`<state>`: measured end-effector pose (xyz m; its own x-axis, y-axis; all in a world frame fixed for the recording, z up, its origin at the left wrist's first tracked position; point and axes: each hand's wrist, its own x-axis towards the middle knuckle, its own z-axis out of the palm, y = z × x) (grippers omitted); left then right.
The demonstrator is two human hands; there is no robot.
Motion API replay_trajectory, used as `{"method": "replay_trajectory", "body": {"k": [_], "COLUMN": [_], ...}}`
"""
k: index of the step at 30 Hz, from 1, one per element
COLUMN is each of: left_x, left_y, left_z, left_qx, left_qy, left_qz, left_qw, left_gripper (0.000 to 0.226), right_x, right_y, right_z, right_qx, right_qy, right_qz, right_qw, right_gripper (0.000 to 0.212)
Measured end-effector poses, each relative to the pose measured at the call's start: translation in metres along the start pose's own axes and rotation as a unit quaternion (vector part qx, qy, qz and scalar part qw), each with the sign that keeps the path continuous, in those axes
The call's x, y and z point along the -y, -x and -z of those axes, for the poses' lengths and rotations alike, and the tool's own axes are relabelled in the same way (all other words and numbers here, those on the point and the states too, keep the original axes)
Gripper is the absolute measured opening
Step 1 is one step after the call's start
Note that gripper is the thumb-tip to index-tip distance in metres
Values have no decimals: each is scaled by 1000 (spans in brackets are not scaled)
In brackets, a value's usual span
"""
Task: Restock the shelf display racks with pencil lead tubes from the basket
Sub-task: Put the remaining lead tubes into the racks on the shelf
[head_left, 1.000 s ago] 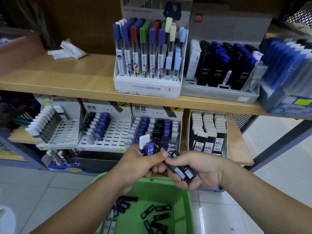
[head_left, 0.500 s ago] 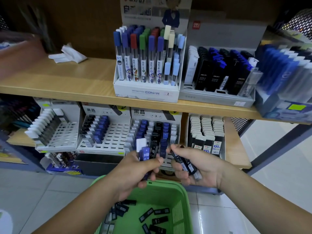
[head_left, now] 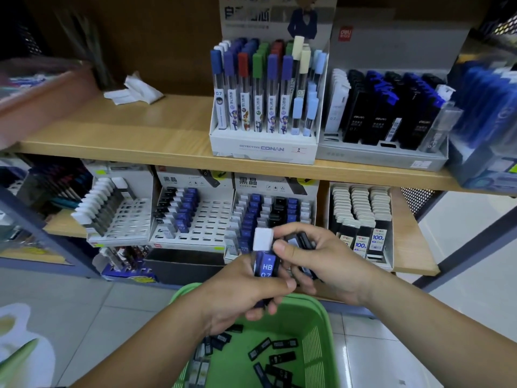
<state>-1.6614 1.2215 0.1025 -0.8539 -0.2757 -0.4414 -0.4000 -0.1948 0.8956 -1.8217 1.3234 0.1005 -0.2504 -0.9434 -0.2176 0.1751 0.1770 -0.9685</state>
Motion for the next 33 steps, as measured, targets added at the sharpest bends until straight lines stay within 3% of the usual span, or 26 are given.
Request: {"method": "replay_trajectory", "body": {"k": [9,12,16,19,22,26,30,33], "left_x": [6,9,12,24,36,46,45,44], "left_y": [13,18,32,52,71,87,101,106], "left_z": [13,23,45,70,103,135,146,164], "left_qx": [-45,-93,-108,-119,-189,-300,-256,-272], "left_qy": [-4,-2,-27,-84,-68,51,40,0], "left_qz": [7,17,32,68,62,0,-21,-23], "left_qw": [999,996,993,987,978,953,966,962], "left_gripper": [5,10,24,21,15,22,23,23], "right_x": [6,15,26,26,20,13,10,15], "right_y": [-14,-21,-36,-50,-62,-72,-79,-88], "right_z": [-31,-43,-56,-67,-89,-126,-167,-189], "right_qx": [-1,-15,-78,-128,-143,-130,-137,-160], "right_qy": [44,81,48,14,53,68,54,65], "right_qz": [-49,-38,6,-11,-36,-52,-51,-10], "right_qw": [998,996,996,992,988,988,988,985], "right_gripper": [17,16,15,23,39,36,24,13]}}
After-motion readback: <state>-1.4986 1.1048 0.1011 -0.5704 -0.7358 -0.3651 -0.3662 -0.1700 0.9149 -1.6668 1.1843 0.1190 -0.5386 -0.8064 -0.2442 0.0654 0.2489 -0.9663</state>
